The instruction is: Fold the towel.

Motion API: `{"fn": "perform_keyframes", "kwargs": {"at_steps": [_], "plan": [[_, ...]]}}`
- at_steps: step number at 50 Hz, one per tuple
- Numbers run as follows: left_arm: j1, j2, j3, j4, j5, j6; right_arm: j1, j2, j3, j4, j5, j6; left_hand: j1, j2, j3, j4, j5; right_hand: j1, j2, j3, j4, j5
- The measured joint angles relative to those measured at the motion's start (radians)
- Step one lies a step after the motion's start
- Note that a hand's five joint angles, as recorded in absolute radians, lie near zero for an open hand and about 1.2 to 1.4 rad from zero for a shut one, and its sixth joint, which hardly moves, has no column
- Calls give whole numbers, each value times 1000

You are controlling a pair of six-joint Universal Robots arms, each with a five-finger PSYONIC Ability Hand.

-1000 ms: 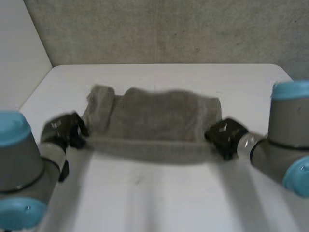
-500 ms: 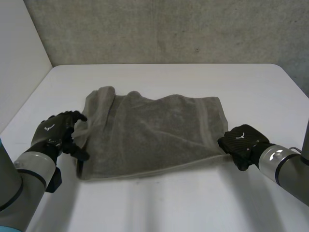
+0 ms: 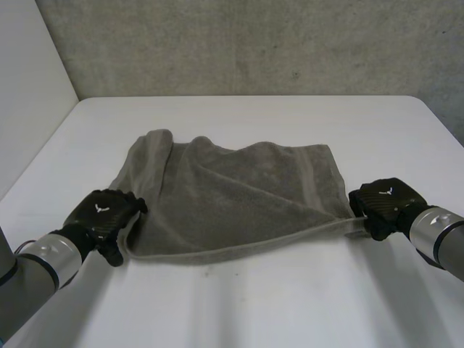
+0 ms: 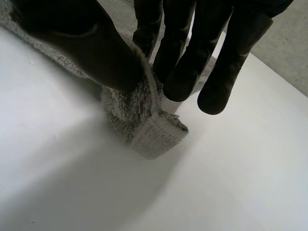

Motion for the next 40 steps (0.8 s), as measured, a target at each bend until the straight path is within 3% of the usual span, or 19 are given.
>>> {"fn": "perform_keyframes", "kwargs": {"at_steps": [9, 19, 27, 32, 40], "plan": [[27, -81, 37, 2, 70, 125, 1, 22, 2, 3, -2, -8, 15, 22, 23, 22, 23, 0, 0, 0, 0, 0], [37, -167, 70, 7, 72, 249, 2, 27, 3, 5, 2, -9, 236, 254, 254, 254, 252, 0, 0, 0, 0, 0], [50, -167, 62, 14, 69, 292, 2, 28, 1, 5, 1, -9, 493, 561, 561, 563, 557, 0, 0, 0, 0, 0], [52, -142, 59, 15, 66, 291, 1, 28, 0, 6, 4, -9, 544, 541, 546, 545, 546, 0, 0, 0, 0, 0], [58, -98, 46, 16, 63, 289, -3, 24, -4, 7, 7, -9, 324, 331, 332, 331, 328, 0, 0, 0, 0, 0]]}}
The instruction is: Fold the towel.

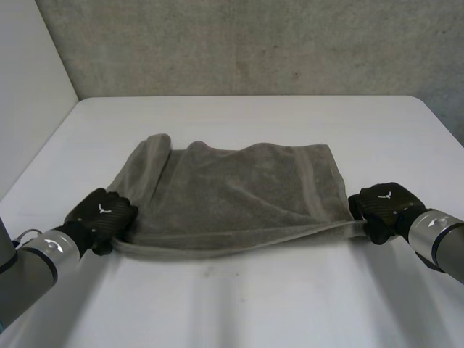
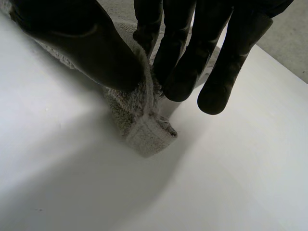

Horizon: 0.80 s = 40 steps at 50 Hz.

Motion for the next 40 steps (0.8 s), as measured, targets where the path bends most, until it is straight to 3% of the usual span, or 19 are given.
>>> {"fn": "perform_keyframes", "kwargs": {"at_steps": [17, 22, 28, 35, 40], "plan": [[90, 54, -43, -10, 6, 3, -3, 4, -4, 1, 3, -13, -68, -68, -72, -72, -69, 0, 0, 0, 0, 0], [98, 75, -55, -13, 6, 4, -3, 5, -3, 1, 4, -18, 40, 39, 33, 34, 33, 0, 0, 0, 0, 0], [99, 96, -75, -11, 6, 3, -3, 3, -3, 2, 5, -18, 389, 398, 391, 394, 389, 0, 0, 0, 0, 0], [97, 157, -102, -3, 5, -3, -10, -23, -7, 5, 6, -18, 439, 477, 474, 475, 452, 0, 0, 0, 0, 0], [94, 277, -131, -7, -2, -14, -18, -116, -19, 48, 0, -21, 444, 484, 482, 484, 460, 0, 0, 0, 0, 0]]}}
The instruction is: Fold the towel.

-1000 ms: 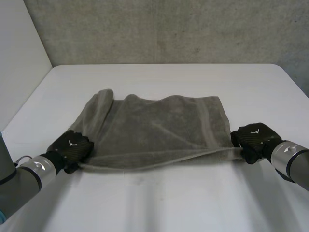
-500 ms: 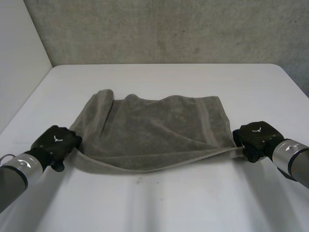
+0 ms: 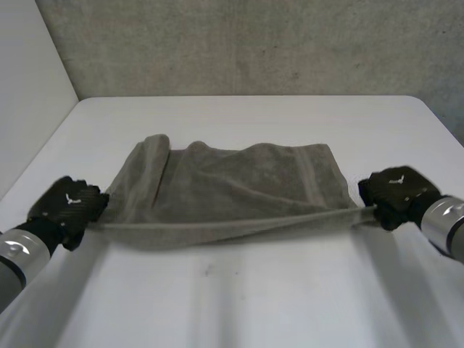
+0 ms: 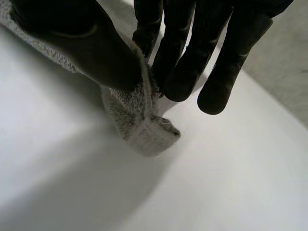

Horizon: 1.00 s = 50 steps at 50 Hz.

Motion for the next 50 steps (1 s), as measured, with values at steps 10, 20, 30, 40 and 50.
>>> {"fn": "perform_keyframes", "kwargs": {"at_steps": [10, 20, 30, 40, 50], "plan": [[3, 287, -50, -158, -42, -45, -66, -223, -26, 332, -39, -237, 3, 2, 2, 4, 6, 0, 0, 0, 0, 0], [38, 344, -31, -490, -91, -53, -187, -232, -59, 656, -74, -611, 18, 3, 2, 4, 15, 0, 0, 0, 0, 0], [-6, 141, 75, -266, -98, -84, -140, -15, -256, 539, -48, -451, 35, 3, 3, 4, 20, 0, 0, 0, 0, 0], [-175, -286, 390, -95, -191, -144, 35, 265, -489, 380, 102, -276, 36, 3, 3, 4, 20, -1, 0, 0, 0, 4], [-235, -573, 660, -97, -253, -146, 103, 458, -649, 244, 217, -234, 36, 3, 3, 4, 20, -1, 0, 0, 0, 4]]}}
